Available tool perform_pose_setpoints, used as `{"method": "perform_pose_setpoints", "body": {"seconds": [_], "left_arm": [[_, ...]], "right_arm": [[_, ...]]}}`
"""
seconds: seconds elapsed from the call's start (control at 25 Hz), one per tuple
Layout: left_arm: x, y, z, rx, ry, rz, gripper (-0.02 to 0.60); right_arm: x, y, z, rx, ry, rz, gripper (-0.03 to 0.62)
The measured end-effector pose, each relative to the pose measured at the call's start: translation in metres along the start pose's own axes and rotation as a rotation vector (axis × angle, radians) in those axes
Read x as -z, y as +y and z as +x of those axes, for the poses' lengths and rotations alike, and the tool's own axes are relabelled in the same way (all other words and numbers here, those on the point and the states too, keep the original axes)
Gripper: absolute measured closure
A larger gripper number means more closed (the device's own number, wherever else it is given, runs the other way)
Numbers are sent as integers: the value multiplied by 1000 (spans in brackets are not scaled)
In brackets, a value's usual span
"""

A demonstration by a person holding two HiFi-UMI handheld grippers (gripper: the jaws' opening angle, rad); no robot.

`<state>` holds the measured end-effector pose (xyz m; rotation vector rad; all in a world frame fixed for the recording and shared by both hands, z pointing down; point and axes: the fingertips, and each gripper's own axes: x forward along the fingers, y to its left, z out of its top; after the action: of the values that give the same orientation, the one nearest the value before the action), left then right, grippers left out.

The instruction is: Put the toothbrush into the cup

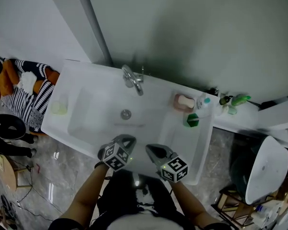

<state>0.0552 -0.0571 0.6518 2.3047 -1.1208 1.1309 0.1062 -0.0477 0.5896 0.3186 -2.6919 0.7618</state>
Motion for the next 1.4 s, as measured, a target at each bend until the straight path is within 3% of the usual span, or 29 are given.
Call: {"method": "perform_pose_setpoints", "body": {"seconds": [0.28,0.72,0.92,1.24,1.4], "left_arm": [[34,27,37,68,150,151,517],[68,50,99,249,267,311,492],[80,57,120,282,282,378,492],[99,63,149,336,323,385,494],[100,64,160,319,320,412,494]], "right_arm": [[5,-14,26,80,-10,39,592],[9,-31,54,244,-37,152,592],[6,-36,61,318,-64,189,592],[2,-41,63,397,-103,231,592],[8,-43,63,435,-104,259,592]]}}
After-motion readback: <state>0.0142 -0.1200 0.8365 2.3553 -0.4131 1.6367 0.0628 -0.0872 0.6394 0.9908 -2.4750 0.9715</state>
